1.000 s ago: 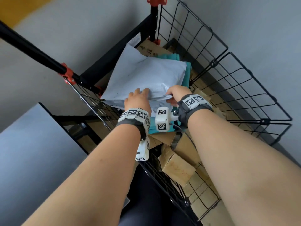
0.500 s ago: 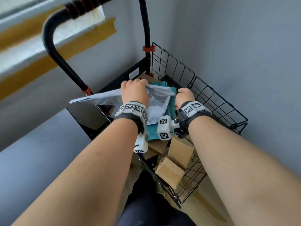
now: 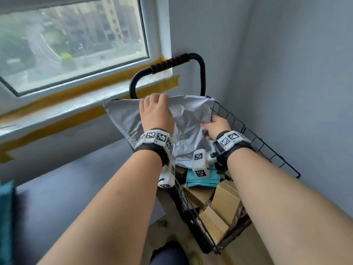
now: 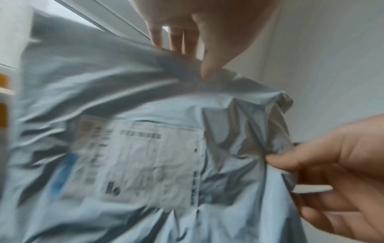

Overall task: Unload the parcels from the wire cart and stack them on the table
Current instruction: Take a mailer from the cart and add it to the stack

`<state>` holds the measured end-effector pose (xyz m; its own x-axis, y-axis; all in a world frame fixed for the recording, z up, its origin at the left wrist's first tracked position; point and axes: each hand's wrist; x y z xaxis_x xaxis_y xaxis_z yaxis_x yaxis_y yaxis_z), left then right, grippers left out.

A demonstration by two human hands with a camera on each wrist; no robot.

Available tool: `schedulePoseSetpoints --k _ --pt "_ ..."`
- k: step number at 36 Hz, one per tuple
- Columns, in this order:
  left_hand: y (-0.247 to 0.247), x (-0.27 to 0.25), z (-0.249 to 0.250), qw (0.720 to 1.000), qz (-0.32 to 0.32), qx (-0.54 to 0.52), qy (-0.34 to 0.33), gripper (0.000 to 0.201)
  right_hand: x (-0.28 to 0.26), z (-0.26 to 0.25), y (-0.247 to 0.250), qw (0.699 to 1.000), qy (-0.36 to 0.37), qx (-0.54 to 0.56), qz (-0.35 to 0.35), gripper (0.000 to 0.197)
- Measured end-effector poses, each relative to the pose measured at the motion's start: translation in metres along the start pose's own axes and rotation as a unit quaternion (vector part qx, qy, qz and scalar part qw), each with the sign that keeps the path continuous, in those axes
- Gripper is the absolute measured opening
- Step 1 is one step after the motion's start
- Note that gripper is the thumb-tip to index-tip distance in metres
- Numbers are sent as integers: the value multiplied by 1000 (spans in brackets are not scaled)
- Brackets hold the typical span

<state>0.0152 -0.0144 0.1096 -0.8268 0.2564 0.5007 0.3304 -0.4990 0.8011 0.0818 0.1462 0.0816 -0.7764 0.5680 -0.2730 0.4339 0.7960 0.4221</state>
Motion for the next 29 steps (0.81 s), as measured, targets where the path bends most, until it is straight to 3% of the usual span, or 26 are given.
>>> schedulePoseSetpoints --k 5,12,14,16,20,24,29 --pt "26 -29 -52 986 12 8 168 45 -7 -9 -31 995 -57 80 -26 6" --pt "58 -70 -118 953 -55 20 297 36 -31 -34 -88 977 -84 178 -85 11" --pt "69 -84 -136 933 -62 -6 354 34 -43 -40 -106 973 -88 191 -97 3" --pt "80 -96 -155 904 -79 -34 418 35 -53 -42 -127 967 -94 208 -112 15" --pt "101 -119 -200 831 -154 -95 526 54 -84 -52 -173 944 -136 264 -146 6" --pt "128 -141 -236 793 -187 -170 555 66 -119 -61 -217 918 -179 296 -193 8" --pt "164 -155 -266 801 -134 -233 536 51 -163 -72 -263 915 -196 263 -236 19"
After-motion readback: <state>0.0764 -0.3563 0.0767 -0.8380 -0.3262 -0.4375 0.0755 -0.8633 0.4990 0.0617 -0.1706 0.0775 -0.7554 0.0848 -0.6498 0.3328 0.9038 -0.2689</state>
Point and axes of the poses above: each hand's wrist, its own x-axis towards the middle knuckle, its own y-axis out of the back of the hand, z = x × y, and after that the axes turned 1 degree about x, right-handed
